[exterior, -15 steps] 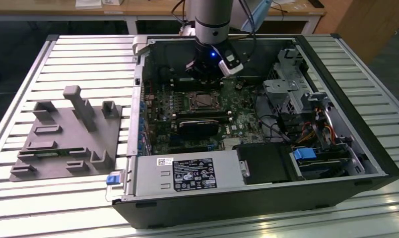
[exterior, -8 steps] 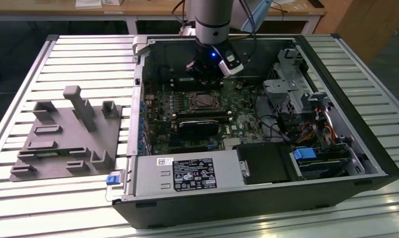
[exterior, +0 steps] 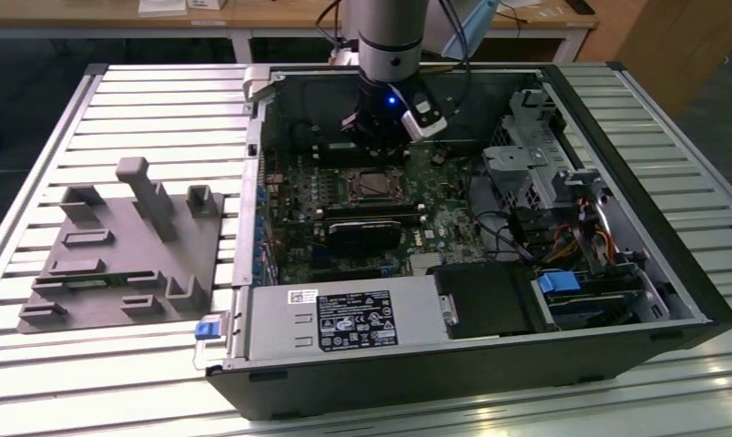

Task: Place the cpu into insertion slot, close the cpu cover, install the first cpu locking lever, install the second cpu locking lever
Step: 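Install the first cpu locking lever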

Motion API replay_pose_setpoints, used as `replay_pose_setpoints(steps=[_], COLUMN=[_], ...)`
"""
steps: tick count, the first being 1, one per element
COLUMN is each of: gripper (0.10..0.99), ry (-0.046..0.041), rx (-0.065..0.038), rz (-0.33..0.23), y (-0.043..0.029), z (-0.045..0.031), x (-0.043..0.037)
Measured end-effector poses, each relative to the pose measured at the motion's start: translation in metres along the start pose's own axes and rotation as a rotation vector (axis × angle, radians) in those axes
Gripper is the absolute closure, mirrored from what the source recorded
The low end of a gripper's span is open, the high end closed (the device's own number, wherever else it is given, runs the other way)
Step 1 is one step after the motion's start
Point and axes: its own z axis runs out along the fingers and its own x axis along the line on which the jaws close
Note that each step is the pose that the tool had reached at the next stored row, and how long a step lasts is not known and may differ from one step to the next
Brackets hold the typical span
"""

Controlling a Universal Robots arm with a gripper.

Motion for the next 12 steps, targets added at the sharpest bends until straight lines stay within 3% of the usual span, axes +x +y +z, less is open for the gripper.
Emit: replay_pose_setpoints(steps=[8,10,12], gripper=[0.98,0.98,0.98], ry=[-0.0004,-0.0001,0.0], rx=[0.006,0.019,0.039], rz=[0.002,0.003,0.004], y=[0.0002,0.0001,0.0004], z=[-0.0021,-0.0014,0.0001], x=[-0.0001,0.0,0.0])
